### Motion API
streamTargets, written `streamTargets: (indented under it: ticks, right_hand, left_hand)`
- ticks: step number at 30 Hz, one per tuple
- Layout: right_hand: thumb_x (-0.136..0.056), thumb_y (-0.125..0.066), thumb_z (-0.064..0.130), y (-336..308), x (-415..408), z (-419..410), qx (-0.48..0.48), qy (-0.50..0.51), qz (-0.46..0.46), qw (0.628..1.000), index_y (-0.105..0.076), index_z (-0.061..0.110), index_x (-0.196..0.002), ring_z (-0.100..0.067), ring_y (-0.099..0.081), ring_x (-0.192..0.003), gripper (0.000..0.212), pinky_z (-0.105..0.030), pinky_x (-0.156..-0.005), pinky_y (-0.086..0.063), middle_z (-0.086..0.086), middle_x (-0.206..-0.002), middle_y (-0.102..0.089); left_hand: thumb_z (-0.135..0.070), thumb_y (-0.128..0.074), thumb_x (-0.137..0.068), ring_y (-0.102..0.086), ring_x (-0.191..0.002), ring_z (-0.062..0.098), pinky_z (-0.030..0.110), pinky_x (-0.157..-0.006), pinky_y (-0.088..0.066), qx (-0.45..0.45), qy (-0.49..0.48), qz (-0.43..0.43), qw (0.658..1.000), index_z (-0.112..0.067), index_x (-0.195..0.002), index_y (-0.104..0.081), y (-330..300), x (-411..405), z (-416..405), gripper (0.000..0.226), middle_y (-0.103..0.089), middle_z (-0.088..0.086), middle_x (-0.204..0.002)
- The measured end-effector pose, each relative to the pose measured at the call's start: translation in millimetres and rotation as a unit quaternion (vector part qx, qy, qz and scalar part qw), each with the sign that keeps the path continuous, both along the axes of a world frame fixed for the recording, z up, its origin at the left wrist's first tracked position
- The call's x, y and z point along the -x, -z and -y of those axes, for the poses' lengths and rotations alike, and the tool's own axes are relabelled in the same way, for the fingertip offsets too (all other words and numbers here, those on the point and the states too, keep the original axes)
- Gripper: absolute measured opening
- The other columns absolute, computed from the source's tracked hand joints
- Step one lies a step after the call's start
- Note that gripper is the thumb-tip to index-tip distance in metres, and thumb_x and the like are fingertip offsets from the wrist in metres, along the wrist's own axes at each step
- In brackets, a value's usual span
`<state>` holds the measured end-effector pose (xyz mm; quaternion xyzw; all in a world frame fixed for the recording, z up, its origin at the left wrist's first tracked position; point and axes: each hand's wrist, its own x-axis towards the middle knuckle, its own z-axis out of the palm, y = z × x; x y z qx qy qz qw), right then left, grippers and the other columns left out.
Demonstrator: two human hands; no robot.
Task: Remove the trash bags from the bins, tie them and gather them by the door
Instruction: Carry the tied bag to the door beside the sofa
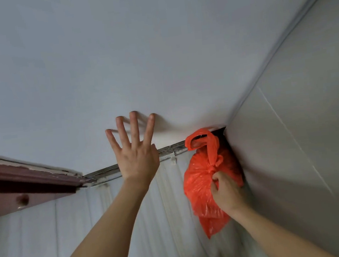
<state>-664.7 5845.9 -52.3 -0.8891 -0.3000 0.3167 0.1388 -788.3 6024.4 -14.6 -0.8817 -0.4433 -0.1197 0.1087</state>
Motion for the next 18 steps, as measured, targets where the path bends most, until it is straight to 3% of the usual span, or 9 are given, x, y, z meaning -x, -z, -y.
streamTargets:
  ticks: [3,5,8,13,18]
  right_hand:
    - [-0.090,-0.046,0.017,-39.0,0.8,1.1,0.036,-0.025,-0.017,0.999,-0.042,0.010,-0.131,-0.024,-0.045,-0.126,0.041,-0.030,-0.100,-0.034,-0.011,-0.133,-0.051]
    - [-0.090,-0.045,0.017,-70.1,4.8,4.8,0.046,-0.030,-0.021,0.998,-0.041,0.011,-0.131,-0.023,-0.045,-0.126,0.042,-0.030,-0.100,-0.034,-0.010,-0.134,-0.051]
    - [-0.089,-0.044,0.014,-142.5,17.4,18.8,0.032,-0.016,-0.071,0.997,-0.049,0.012,-0.122,-0.027,-0.055,-0.115,0.033,-0.035,-0.093,-0.044,-0.013,-0.123,-0.060]
    - [-0.090,-0.044,0.013,-290.3,37.4,62.6,0.016,0.000,-0.119,0.993,-0.058,0.010,-0.110,-0.030,-0.059,-0.106,0.025,-0.033,-0.088,-0.045,-0.015,-0.115,-0.065]
    - [-0.092,-0.042,0.016,-418.6,64.0,139.5,-0.011,0.074,-0.090,0.993,-0.058,0.011,-0.112,-0.030,-0.057,-0.107,0.026,-0.032,-0.088,-0.043,-0.013,-0.115,-0.064]
  left_hand:
    - [-0.025,-0.066,-0.071,0.017,-0.142,0.037,0.063,-0.108,-0.008,0.090,-0.010,-0.047,0.995,-0.033,-0.146,-0.003,-31.8,3.8,14.8,0.098,0.022,0.008,-0.154]
    - [-0.029,-0.061,-0.076,0.006,-0.143,0.038,0.063,-0.110,-0.007,0.149,-0.007,-0.108,0.983,-0.034,-0.145,0.003,-64.8,6.3,28.4,0.094,0.007,0.012,-0.156]
    - [-0.033,-0.043,-0.090,0.013,-0.143,0.033,0.060,-0.113,0.002,0.251,0.004,-0.191,0.949,-0.032,-0.143,0.015,-139.8,17.7,47.4,0.079,0.013,0.010,-0.156]
    - [-0.031,-0.038,-0.094,-0.011,-0.144,0.023,0.054,-0.115,0.000,0.322,0.031,-0.138,0.936,-0.022,-0.143,-0.017,-290.3,30.2,98.7,0.055,-0.026,0.002,-0.150]
    - [-0.030,-0.042,-0.092,-0.035,-0.133,0.022,0.042,-0.113,-0.018,0.343,0.121,-0.056,0.930,-0.020,-0.135,-0.040,-407.5,43.5,171.5,0.045,-0.043,0.001,-0.142]
